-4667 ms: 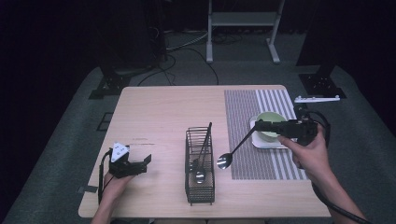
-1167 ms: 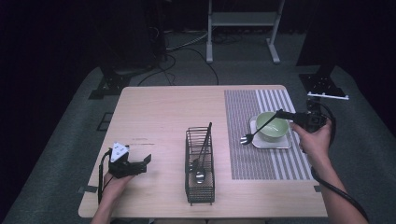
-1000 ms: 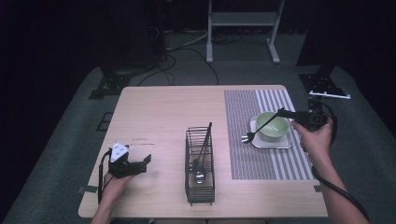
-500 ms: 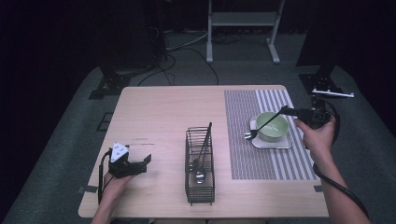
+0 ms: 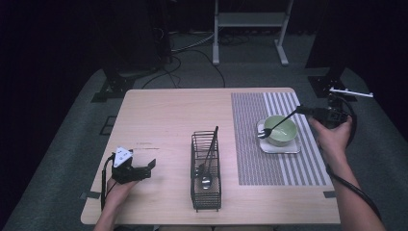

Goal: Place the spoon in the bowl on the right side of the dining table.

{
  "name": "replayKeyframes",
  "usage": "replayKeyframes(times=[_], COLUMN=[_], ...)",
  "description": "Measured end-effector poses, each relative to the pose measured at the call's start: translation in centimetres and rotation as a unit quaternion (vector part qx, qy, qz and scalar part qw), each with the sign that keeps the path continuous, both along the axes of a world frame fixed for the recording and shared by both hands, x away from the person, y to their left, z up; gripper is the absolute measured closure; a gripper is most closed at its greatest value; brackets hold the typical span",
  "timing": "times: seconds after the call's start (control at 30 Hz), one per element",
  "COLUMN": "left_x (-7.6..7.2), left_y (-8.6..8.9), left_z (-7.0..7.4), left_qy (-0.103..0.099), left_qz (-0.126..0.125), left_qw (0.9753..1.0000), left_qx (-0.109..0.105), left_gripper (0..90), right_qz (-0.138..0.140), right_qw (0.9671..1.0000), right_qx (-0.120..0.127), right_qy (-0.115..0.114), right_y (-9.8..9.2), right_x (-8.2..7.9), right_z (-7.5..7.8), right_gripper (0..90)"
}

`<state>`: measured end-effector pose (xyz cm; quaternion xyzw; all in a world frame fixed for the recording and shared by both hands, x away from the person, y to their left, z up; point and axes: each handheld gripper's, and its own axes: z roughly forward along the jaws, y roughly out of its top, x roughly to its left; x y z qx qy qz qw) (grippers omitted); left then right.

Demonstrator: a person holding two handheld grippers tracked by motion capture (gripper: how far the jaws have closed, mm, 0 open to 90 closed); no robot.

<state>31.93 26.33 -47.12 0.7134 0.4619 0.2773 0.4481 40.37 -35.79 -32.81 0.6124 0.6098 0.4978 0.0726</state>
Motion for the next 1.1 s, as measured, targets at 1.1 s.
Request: replayKeyframes(times=[1.1], left_x=[0.1], left_y=[0.2], left_z=[0.0], left_qy=[-0.001], left_qz=[0.006], left_qw=[1.0], left_qx=[-0.004], left_gripper=[0.0], right_qz=[-0.061], right_qw=[0.9981], right_qx=[-0.006], right_qy=[0.001], right_y=[-3.4], right_x=[0.3], right_z=[1.1], right_gripper=[88.6])
